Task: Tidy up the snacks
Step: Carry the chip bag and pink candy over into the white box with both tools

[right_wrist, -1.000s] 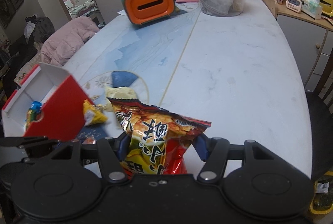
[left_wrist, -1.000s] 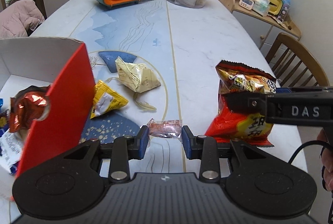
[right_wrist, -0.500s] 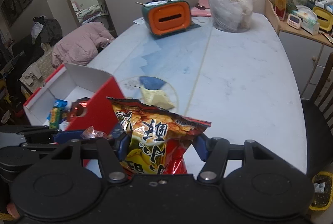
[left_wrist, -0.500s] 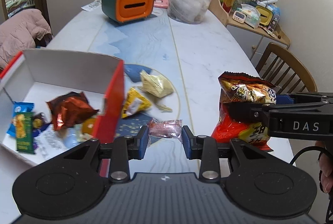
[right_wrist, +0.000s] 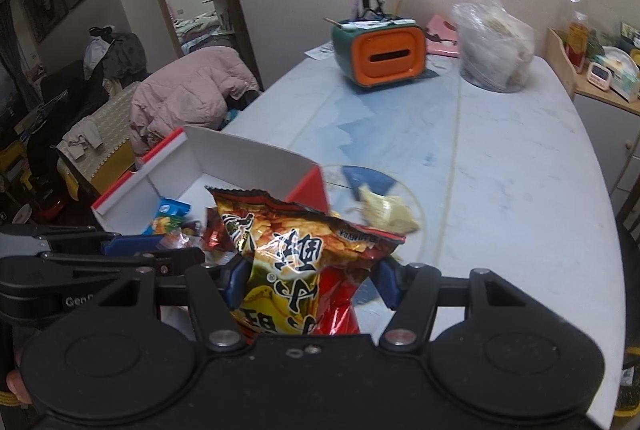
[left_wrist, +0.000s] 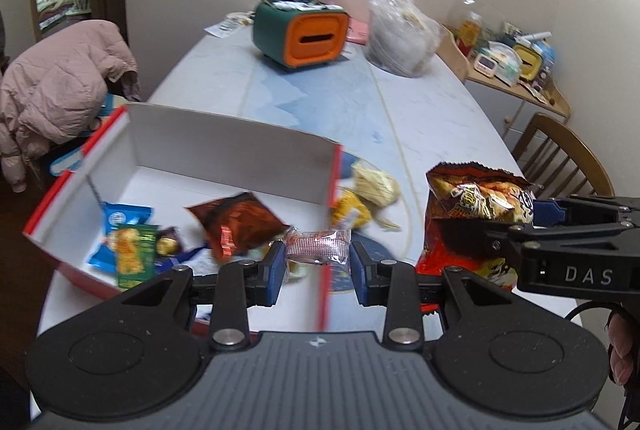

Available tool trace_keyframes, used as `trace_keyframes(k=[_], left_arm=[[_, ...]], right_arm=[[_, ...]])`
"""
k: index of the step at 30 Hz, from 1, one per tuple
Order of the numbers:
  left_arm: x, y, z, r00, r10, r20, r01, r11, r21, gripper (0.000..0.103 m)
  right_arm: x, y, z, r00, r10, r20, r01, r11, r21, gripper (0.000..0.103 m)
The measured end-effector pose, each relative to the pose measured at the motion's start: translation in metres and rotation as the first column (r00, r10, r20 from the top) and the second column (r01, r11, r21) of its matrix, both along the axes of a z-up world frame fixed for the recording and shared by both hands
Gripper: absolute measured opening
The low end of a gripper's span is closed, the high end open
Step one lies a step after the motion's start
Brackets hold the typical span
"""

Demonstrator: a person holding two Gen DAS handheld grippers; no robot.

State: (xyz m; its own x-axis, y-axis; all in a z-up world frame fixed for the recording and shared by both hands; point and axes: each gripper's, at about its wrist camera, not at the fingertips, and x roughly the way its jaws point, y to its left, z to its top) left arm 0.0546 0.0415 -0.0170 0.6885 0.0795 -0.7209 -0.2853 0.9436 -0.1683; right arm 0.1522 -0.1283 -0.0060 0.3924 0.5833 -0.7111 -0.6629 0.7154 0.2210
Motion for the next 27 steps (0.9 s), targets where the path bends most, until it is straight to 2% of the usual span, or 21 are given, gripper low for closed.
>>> trace_keyframes(k=[14,27], left_arm=[[-0.015,0.097,0.003,0.996,0.094,-0.003,-0.094,0.996,0.007,0.034],[0.014,0.162,-0.02,0.991,0.117,-0.067,-0.115,0.993,0.031,0.034]], right_arm=[[-0.017,0.088,-0.005,0.998,0.063,0.022,-0.063,0.997,-0.033,0.06],[-0.016,0.155,-0.032,0.992,0.122,0.013,-0.12,0.987,-0.108,0.06]])
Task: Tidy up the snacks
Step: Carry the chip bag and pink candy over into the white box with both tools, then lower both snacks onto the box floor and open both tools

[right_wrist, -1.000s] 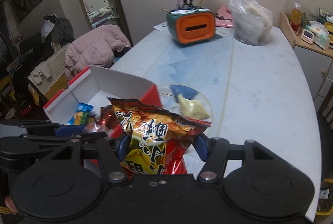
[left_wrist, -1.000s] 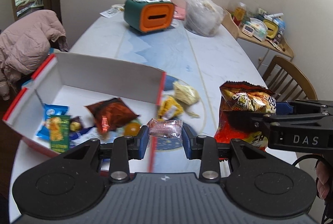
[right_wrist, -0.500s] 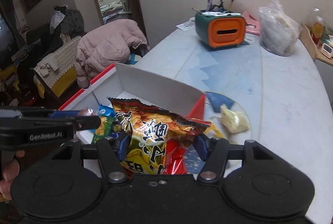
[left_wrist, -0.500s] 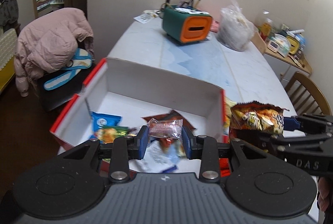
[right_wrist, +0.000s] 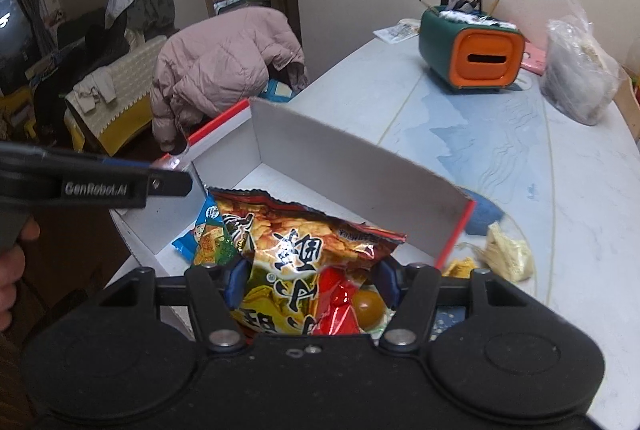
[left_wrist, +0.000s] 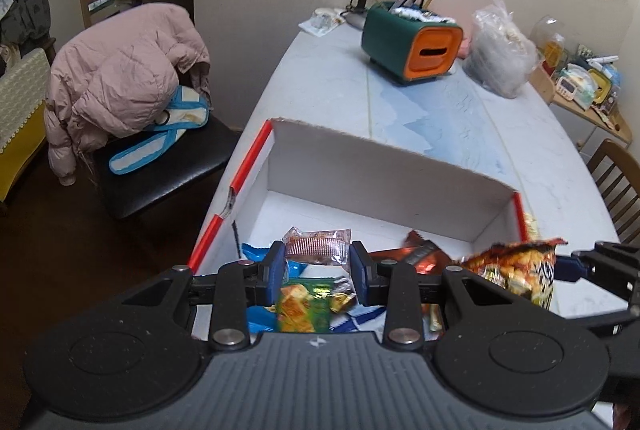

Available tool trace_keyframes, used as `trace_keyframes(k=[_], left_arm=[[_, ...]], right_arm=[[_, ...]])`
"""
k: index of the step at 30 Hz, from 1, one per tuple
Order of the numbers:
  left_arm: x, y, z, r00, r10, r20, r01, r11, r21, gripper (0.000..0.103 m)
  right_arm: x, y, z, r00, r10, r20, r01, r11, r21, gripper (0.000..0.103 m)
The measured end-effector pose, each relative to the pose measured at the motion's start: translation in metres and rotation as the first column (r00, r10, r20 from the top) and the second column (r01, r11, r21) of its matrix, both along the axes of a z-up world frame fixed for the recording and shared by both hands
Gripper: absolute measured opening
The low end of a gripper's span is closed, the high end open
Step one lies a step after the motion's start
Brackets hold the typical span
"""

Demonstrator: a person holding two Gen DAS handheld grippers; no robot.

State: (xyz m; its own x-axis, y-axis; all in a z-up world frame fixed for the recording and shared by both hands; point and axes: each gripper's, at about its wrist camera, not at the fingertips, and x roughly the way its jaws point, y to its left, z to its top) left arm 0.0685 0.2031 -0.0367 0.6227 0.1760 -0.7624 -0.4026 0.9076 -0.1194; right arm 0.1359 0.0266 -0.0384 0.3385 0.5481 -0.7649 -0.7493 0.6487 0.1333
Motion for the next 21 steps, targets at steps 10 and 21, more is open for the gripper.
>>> trace_keyframes(k=[10,21], left_arm=[[0.028,0.015,-0.031,0.997,-0.022,-0.069,0.02,1.0,-0.019,0.034],[0.047,0.008,-0.062,0.983,-0.07,-0.171,0.067,0.998,-0.023,0.034]], right_arm=[[-0.005,0.033,-0.029,0.998,0.051,-0.022,-0.053,0.995,-0.079,0.06],[-0.001,0.043,-0.049,0.997,0.056,-0.048,-0.061,0.991,-0.118,0.062]])
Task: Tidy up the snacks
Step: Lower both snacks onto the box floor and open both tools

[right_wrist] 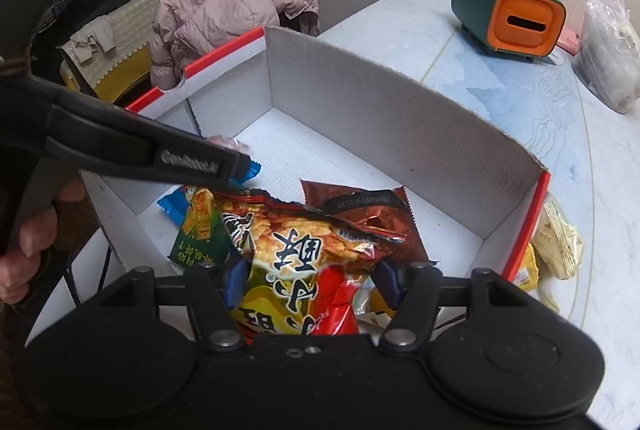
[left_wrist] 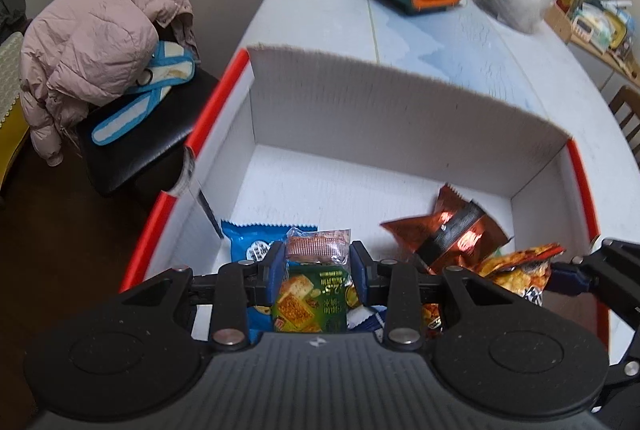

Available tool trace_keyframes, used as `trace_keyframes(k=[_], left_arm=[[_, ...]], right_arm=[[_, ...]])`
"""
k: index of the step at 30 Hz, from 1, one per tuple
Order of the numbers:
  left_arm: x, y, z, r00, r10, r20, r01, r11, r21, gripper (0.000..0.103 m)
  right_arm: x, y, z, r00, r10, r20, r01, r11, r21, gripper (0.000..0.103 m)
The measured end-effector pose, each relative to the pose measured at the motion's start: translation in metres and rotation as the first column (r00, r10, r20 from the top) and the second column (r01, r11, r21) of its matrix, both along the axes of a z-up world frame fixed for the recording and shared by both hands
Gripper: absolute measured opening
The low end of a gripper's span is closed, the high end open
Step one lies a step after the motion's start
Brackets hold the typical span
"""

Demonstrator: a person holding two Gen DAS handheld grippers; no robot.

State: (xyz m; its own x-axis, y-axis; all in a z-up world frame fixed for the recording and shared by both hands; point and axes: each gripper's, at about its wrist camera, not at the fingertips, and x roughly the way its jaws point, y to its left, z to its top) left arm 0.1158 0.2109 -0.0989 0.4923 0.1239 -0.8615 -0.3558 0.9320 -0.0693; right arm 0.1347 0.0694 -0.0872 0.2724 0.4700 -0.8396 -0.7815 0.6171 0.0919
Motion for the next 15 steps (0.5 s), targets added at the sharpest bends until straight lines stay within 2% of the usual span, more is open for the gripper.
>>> trace_keyframes(k=[6,11,15], left_arm=[[0.002,0.0028,-0.0082,1.0,0.003,-0.031,-0.003,1.0,-0.01,0.034],[0.0007,0.0033,-0.008,1.0,0.003,-0.023,-0.003,1.0,-0.018,0.035],[-0.0035,0.0022,-0.0045,1.0,0.003,-0.006,-0.003,1.0,-0.016,0.039]], right_arm=[[-0.0013,0.0031,-0.0047,1.0,0.007,0.004,-0.007,1.0,-0.011,0.063],[-0.0014,0.0026,-0.0067,1.0,0.008,0.004,-0.008,1.0,-0.002,0.068],[-0.0015,0.0001,-0.0065,1.0,0.003,0.002,-0.003,1.0,0.004,0.073]])
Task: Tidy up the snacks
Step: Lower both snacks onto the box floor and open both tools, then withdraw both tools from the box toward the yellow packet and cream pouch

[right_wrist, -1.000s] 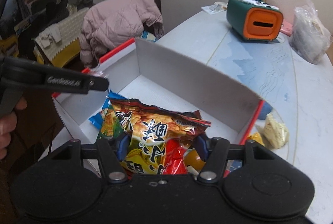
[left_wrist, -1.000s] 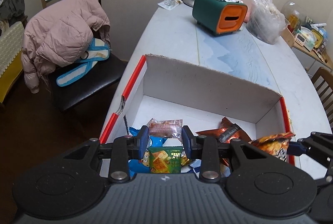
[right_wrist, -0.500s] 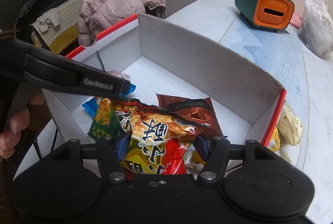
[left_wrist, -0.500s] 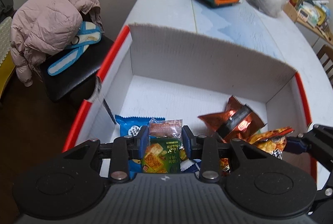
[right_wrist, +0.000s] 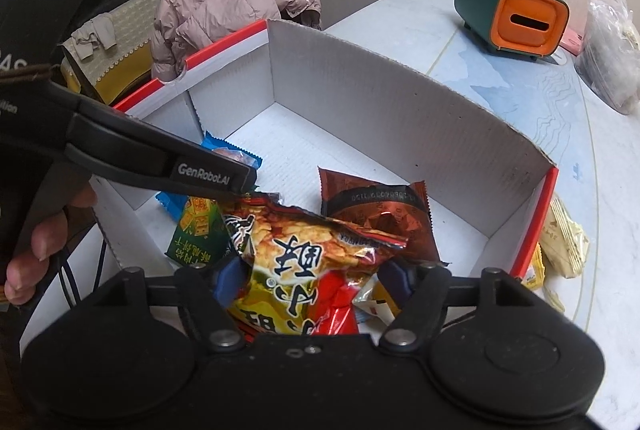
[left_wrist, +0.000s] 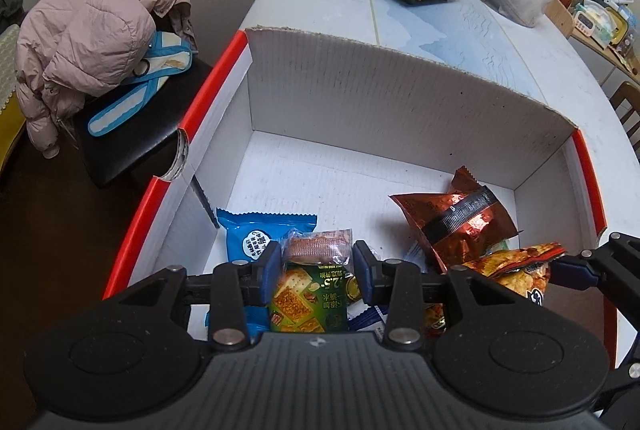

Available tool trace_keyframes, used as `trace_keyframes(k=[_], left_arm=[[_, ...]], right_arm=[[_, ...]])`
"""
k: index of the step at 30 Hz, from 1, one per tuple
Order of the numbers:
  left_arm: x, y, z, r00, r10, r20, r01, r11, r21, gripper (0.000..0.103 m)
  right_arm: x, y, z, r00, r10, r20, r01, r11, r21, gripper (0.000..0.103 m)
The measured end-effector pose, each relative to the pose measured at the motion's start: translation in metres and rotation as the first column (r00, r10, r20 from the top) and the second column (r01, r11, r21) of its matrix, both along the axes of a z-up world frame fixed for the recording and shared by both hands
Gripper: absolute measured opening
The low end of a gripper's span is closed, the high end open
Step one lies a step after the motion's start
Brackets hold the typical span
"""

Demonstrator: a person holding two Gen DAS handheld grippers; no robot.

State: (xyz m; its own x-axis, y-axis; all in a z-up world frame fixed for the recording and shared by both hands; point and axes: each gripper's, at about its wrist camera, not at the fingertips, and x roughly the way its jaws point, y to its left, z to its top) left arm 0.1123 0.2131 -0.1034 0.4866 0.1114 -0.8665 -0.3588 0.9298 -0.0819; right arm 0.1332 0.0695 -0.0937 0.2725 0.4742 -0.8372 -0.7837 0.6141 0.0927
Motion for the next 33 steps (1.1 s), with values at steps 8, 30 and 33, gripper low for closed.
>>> trace_keyframes(k=[8,30,33], left_arm=[[-0.016,0.0,0.013,0.999,0.003,0.046,-0.002,1.0,-0.015,0.053],[-0.06,-0.046,0.081,0.961,-0.043,0.272,0.035,0.999,0.033,0.067],[-0.061,-0.06,0.087,0.955,-0.066,0.288,0.056,0.998,0.043,0.07]], right_arm=[[-0.001,-0.009,0.005,1.0,-0.019,-0.01,0.019,1.0,0.021,0.077],[-0.014,-0.079,0.068,0.998,-0.058,0.033,0.049,0.973,0.225,0.088],[-0.012,-0.094,0.074,0.997,-0.071,0.039,0.06,0.968,0.242,0.088]])
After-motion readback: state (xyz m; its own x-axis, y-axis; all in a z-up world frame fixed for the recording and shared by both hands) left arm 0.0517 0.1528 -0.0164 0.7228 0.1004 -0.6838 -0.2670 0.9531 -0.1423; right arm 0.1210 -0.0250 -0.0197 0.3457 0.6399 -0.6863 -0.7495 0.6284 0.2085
